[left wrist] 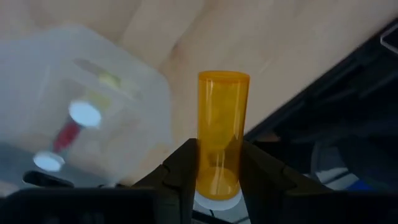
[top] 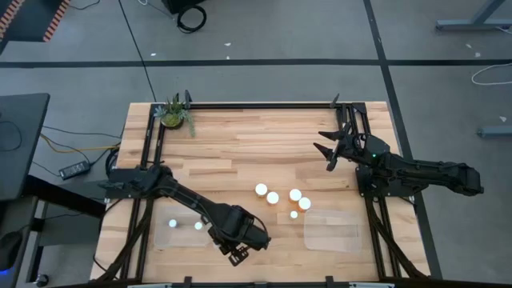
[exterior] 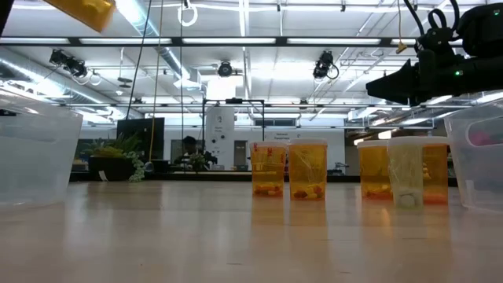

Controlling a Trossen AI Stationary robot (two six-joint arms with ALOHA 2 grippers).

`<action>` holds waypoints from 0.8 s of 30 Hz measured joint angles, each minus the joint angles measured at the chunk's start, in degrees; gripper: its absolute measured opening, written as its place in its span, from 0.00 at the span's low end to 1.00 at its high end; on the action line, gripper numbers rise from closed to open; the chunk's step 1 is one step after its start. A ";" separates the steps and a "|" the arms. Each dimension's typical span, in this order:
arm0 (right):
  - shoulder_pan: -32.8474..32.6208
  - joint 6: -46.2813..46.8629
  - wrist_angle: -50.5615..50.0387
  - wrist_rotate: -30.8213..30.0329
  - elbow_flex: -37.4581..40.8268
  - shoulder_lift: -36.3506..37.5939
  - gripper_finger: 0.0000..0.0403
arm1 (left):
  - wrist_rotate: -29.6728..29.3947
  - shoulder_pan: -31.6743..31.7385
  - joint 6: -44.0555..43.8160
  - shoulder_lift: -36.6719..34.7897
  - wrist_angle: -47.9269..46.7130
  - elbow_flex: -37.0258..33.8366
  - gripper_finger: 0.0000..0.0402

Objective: Pick and place medicine bottles into bin by pill shape (circle, oval)
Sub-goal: Put the small orange pill bottle into the left transparent bin

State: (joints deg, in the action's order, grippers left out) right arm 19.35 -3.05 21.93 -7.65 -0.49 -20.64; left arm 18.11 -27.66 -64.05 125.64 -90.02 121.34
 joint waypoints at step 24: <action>0.00 0.00 0.01 0.00 0.01 0.00 0.59 | 16.73 -2.74 -11.45 -18.47 1.51 -34.85 0.28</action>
State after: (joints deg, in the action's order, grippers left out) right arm 19.35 -3.05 21.93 -7.65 -0.48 -20.64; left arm 34.85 -30.39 -75.50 107.16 -88.51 86.48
